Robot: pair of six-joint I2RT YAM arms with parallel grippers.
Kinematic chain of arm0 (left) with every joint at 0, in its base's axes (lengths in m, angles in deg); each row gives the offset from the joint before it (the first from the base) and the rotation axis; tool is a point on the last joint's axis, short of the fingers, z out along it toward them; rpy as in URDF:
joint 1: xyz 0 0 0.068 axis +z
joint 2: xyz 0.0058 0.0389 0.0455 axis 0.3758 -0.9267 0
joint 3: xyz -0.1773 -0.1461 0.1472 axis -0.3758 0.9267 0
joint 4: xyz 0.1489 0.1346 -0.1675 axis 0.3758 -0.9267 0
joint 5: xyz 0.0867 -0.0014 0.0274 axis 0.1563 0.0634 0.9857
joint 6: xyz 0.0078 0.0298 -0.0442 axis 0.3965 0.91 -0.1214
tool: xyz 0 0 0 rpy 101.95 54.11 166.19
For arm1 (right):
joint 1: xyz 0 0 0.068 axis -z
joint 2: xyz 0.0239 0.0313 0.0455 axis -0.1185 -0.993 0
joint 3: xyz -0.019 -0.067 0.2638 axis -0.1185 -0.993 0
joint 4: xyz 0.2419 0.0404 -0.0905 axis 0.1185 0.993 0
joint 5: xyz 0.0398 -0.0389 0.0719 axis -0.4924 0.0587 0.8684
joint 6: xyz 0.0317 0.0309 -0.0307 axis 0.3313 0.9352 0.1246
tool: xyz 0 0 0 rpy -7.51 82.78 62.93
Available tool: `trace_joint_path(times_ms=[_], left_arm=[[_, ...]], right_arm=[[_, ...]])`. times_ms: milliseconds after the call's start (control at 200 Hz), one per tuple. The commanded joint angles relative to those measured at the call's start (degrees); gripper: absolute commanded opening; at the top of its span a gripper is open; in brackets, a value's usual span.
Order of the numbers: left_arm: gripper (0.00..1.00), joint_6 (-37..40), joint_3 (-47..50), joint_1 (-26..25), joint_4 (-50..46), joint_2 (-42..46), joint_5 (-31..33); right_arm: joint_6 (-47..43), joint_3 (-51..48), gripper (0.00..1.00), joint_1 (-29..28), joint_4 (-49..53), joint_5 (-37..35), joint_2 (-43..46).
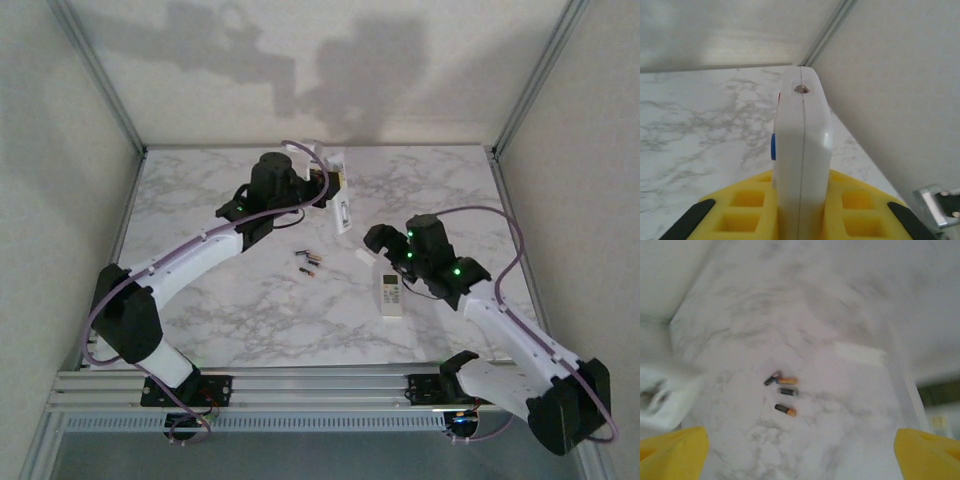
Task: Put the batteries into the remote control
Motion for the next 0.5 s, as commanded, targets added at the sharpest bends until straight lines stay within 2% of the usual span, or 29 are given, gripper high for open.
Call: trace_joint_path(times_ms=[0,95,240,380,496], left_arm=[[0.00,-6.7,-1.0,1.6,4.0,3.3,-8.7],[0.00,-8.1,-1.6,1.6,3.7,4.0,-11.5],[0.00,-10.0,-1.9,1.7,4.4,4.6,-14.9],[0.00,-11.7,-2.1,1.8,4.4,4.2,-15.1],[0.00,-12.8,-1.6,1.9,5.4,3.9,-15.8]], right_arm=[[-34.4,-2.4,0.96,-0.8,-15.4,2.6,3.8],[-42.8,0.4,0.95,-1.0,-17.2,9.1,2.6],[-45.0,9.2,0.90,-1.3,-13.8,14.0,-5.0],[-43.8,16.3,0.72,-2.7,-10.8,13.6,-12.3],[-43.7,17.6,0.51,-4.2,-11.2,11.5,-14.7]])
